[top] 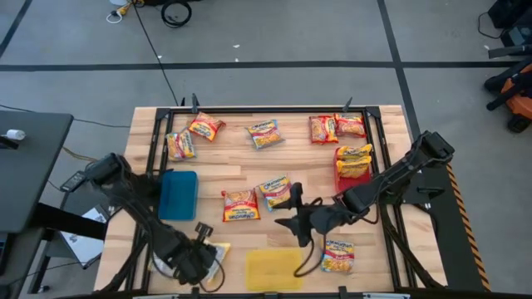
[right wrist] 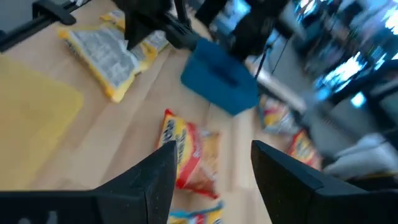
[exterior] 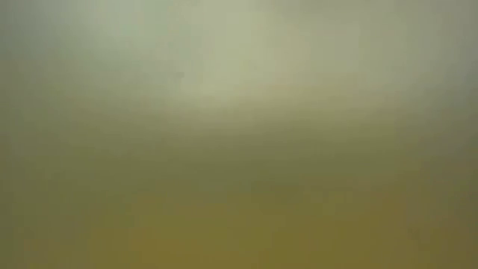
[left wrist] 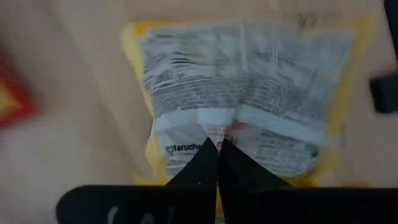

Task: Sort Maruchan noodles
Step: Put the yellow noodle pack into the red bin

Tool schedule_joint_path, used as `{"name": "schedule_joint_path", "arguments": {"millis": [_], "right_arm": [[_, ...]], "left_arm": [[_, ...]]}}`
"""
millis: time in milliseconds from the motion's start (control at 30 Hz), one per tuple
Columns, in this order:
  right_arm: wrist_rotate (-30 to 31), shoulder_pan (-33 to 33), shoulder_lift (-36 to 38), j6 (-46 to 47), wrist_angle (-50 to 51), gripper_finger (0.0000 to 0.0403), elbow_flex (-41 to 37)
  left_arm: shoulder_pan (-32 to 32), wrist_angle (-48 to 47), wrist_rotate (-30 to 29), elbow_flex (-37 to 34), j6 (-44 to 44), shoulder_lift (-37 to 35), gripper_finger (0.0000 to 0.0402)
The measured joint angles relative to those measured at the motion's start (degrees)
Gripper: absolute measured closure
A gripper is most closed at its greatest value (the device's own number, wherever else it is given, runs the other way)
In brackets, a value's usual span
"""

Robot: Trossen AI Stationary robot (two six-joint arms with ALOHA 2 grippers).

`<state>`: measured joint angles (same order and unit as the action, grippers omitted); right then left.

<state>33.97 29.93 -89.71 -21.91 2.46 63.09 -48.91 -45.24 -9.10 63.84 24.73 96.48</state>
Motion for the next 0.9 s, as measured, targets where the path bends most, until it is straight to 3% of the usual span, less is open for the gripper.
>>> {"name": "schedule_joint_path", "arguments": {"millis": [133, 400, 533, 733, 900], "right_arm": [[5.8, 0.7, 0.0, -4.8, -4.8, 0.0187, 0.0], [6.5, 0.7, 0.0, -8.3, -6.6, 0.0175, 0.0], [8.1, 0.7, 0.0, -14.8, -6.5, 0.0169, 0.0], [12.7, 2.3, 0.0, -27.6, -10.5, 0.0172, 0.0], [12.3, 3.7, 0.0, -35.2, -16.7, 0.0171, 0.0]], "left_arm": [[3.9, 0.1, -1.5, 0.2, -3.1, -7.1, 0.0399], [15.9, 6.7, 0.6, 0.2, -13.4, -21.0, 0.0400], [24.0, 12.1, 12.7, 0.3, -22.4, -26.4, 0.0400], [38.5, 22.5, 40.3, 0.4, -30.6, -28.7, 0.0401], [47.7, 30.8, 50.6, 0.4, -34.7, -25.7, 0.0401]]}}
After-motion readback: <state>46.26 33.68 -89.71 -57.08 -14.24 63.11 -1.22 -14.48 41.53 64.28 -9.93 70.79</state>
